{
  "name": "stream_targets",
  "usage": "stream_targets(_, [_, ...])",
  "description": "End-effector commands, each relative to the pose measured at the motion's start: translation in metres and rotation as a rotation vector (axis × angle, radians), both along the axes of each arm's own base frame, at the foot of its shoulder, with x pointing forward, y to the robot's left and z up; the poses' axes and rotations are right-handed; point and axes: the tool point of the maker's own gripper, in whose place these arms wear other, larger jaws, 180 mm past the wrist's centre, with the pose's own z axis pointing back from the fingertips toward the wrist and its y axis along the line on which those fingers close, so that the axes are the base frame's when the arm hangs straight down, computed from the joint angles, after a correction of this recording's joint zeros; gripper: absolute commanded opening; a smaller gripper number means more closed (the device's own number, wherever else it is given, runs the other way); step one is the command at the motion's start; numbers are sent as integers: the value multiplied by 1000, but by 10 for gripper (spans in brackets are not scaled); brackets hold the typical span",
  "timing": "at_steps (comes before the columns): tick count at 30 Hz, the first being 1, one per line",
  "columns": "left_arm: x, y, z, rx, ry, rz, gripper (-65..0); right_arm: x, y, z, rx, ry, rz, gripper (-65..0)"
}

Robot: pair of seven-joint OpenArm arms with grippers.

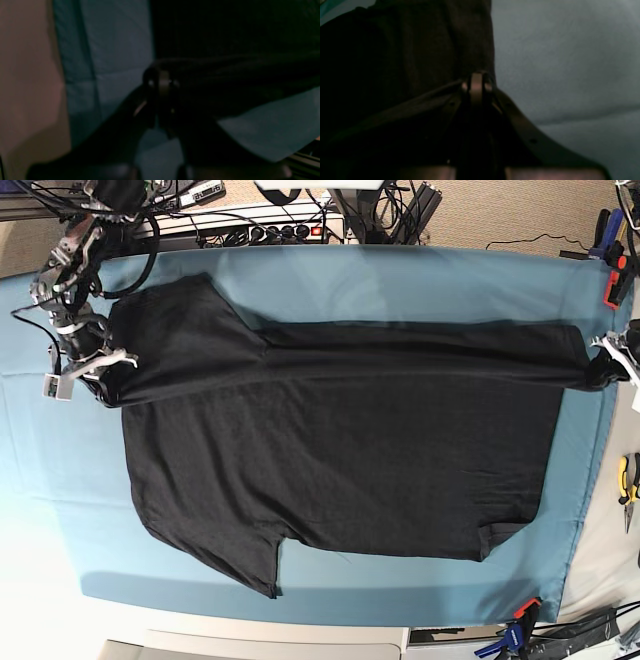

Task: Fold the T-shirt properly
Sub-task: 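Lower the held shoulder edge back onto the shirt, folding it over, then release the shirt and lift both grippers away from the fold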

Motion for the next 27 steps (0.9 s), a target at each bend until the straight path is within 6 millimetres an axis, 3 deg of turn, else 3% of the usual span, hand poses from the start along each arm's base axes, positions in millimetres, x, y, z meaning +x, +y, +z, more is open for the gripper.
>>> stream_targets(1, [8,13,14,38,-31,22,-650,12,-5,20,-10,-77,-2,-650])
stream_targets(7, [11,18,15,54,-41,50,-650,20,-2,15,-2,-68,9,-650])
stream_targets(14, [13,16,15,49,-54,47,-650,30,30,2,-45,-21,114,-650])
stream_targets(21, [9,-30,-15,32,41,-103,-650,31,41,-5,-78,7,151,-650])
stream_targets(27, [27,-59,-20,71,56,-215,-650,30,40,-7,-79,14,151,-650])
